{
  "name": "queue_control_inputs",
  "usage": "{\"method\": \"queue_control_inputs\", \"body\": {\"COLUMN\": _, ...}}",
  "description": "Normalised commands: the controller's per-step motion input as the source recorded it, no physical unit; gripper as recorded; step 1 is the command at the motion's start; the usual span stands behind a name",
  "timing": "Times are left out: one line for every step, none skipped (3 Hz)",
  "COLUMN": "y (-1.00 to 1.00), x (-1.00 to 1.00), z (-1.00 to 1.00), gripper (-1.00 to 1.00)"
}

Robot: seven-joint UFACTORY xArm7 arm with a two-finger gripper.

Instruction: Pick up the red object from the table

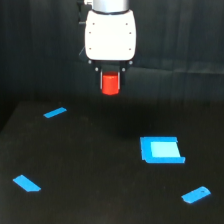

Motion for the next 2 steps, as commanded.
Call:
{"method": "queue_control_inputs", "body": {"y": -0.01, "x": 0.08, "z": 0.05, "gripper": -0.91}}
{"method": "queue_control_inputs", "body": {"y": -0.04, "x": 0.03, "z": 0.11, "gripper": -1.0}}
